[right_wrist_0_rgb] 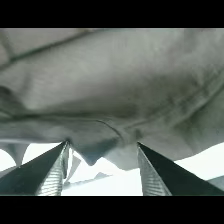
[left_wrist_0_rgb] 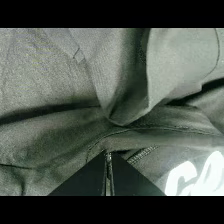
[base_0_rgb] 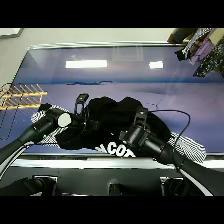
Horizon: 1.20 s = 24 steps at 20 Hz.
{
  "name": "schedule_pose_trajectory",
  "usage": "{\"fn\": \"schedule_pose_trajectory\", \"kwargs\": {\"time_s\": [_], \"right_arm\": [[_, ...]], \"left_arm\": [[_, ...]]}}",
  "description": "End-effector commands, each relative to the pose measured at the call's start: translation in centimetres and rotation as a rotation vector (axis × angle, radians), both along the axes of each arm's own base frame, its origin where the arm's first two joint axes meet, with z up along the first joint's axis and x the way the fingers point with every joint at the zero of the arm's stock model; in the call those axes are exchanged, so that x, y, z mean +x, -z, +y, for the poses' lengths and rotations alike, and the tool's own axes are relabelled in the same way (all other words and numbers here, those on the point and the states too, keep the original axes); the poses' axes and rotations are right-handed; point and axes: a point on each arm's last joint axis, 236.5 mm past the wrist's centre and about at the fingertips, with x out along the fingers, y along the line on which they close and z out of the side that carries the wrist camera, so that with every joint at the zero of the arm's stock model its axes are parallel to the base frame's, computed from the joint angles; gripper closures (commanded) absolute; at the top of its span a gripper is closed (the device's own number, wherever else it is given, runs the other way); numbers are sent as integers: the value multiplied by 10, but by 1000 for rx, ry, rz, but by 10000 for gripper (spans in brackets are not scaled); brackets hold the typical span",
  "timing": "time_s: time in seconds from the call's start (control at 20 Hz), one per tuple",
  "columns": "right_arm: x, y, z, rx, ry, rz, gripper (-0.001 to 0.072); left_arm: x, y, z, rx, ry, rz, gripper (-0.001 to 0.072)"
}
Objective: Fold the clothes and pants, and hang the long-sleeved shirts on hangers.
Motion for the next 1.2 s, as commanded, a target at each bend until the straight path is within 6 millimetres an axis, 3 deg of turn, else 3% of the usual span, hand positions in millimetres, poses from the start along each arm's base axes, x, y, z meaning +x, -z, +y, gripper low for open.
{"fn": "schedule_pose_trajectory", "kwargs": {"time_s": [0.0, 0.15, 0.25, 0.55, 0.9, 1.05, 1.15], "right_arm": [[-18, 16, -11, -34, 8, 65, 210], [-10, 18, 2, 23, -9, 33, 210], [-16, 17, 11, 64, -15, 54, 210], [-18, -13, 15, 136, -83, 10, 206], [-26, 23, 27, 102, -142, 114, 185], [-28, 34, 20, 62, -147, 133, 185], [-28, 43, 2, 0, -118, 127, 188]], "left_arm": [[1, 1, 0, 1, -1, 0, 688], [1, 1, 0, 2, -1, 1, 688], [1, 1, 0, 2, -1, 1, 688], [1, 1, 0, 2, -1, 1, 688], [0, 1, 0, 2, -1, 1, 688], [0, 1, 0, 2, -1, 1, 688], [1, 1, 0, 2, -1, 1, 688]]}}
